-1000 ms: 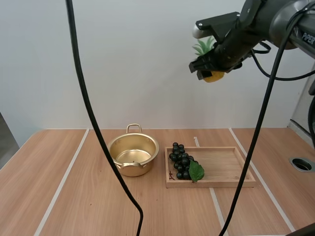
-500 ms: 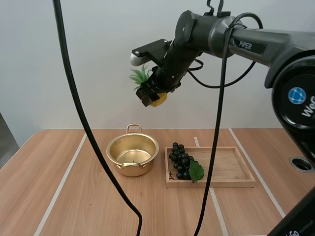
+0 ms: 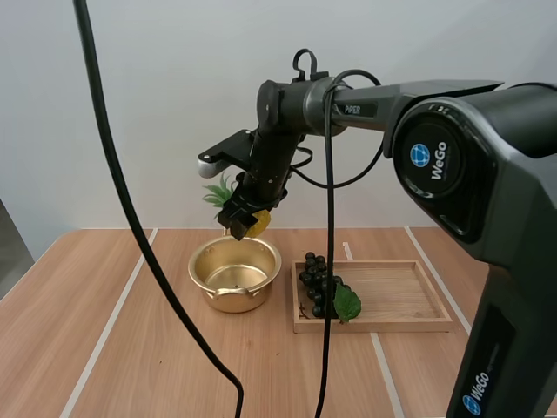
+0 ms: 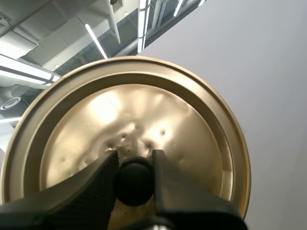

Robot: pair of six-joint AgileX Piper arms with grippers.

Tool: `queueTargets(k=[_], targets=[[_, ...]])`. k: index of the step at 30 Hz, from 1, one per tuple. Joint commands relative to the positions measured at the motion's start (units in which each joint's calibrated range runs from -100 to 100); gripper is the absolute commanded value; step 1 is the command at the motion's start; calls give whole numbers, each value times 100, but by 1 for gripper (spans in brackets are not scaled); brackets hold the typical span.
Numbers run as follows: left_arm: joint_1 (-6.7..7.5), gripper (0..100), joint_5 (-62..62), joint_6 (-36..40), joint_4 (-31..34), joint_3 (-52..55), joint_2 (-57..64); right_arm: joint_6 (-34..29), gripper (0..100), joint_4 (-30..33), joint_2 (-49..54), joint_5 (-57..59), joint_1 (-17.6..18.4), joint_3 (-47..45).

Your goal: Open the pot, put the pineapple inside, and close it

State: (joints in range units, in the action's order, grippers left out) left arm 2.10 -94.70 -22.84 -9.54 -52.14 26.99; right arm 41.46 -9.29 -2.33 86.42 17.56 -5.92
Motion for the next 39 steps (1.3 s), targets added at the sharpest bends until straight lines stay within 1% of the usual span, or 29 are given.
queueTargets(k=[1, 5, 10, 18, 24, 30, 36, 39], targets=[[18, 0, 73, 71, 76, -37, 55, 24, 0, -79, -112, 19, 8, 42], [18, 0, 73, 71, 76, -37, 55, 33, 0, -307, -341, 19, 14, 42], [18, 0, 73, 71, 76, -37, 55, 209, 0, -531, -575, -15, 59, 42], [18, 0, 36, 69, 76, -37, 41, 235, 0, -542, -944, -250, 117, 42], [18, 0, -23, 69, 76, -37, 41, 235, 0, -483, -1238, -265, 117, 42], [18, 0, -57, 78, 76, -37, 41, 134, 0, -123, -1494, -265, 117, 42], [18, 0, -57, 92, 76, -37, 41, 116, 0, -116, -1557, -181, 117, 42], [18, 0, -74, 93, 76, -37, 41, 31, 0, 50, -1557, -103, 117, 42]])
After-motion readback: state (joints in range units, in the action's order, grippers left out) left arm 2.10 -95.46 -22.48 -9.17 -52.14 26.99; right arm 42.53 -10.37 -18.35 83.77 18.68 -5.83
